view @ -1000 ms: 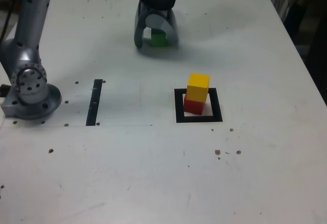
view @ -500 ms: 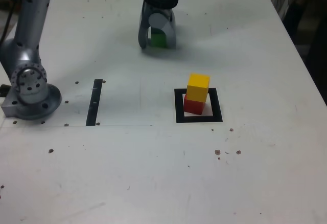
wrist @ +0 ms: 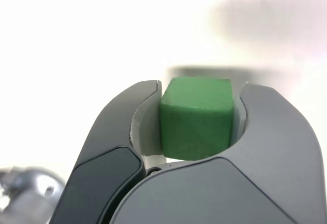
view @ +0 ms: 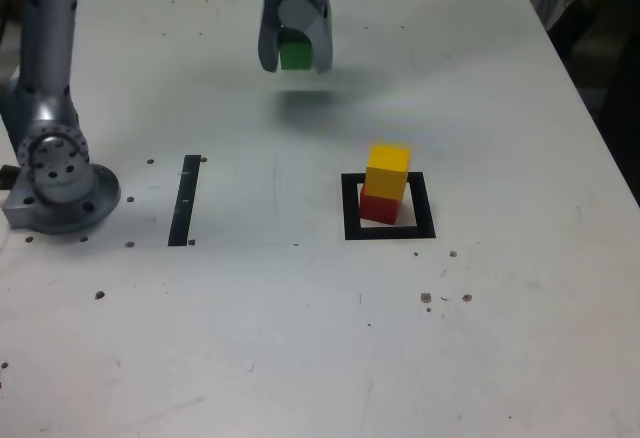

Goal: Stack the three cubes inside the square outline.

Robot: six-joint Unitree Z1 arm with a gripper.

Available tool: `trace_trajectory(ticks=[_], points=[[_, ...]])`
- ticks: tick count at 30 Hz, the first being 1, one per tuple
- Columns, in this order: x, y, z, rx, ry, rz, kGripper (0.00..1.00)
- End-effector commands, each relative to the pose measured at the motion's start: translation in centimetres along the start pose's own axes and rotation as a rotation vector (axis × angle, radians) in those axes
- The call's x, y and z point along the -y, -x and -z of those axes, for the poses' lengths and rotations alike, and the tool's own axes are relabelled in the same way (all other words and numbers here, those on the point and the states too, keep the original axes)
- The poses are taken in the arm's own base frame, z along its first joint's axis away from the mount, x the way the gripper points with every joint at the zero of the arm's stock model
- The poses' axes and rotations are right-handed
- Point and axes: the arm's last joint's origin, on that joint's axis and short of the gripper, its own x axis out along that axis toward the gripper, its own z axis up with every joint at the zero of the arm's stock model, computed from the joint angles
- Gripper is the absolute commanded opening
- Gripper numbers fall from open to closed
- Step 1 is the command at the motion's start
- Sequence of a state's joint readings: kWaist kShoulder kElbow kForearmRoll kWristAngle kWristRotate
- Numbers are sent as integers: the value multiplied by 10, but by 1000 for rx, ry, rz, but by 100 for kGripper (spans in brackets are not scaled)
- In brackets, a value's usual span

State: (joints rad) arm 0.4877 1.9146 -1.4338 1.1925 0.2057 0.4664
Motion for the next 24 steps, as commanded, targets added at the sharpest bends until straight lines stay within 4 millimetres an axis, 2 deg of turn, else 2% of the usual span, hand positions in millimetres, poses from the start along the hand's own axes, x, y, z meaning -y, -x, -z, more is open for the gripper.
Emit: trace_trajectory(ticks=[1,4,6,12,18,24], points=[[20,38,20,50,9,-16,8],[54,70,32,63,10,6,8],[75,84,33,71,1,22,8],[137,116,9,100,-50,34,8],[181,121,-21,94,-76,50,8],[198,111,-46,64,-86,51,8]])
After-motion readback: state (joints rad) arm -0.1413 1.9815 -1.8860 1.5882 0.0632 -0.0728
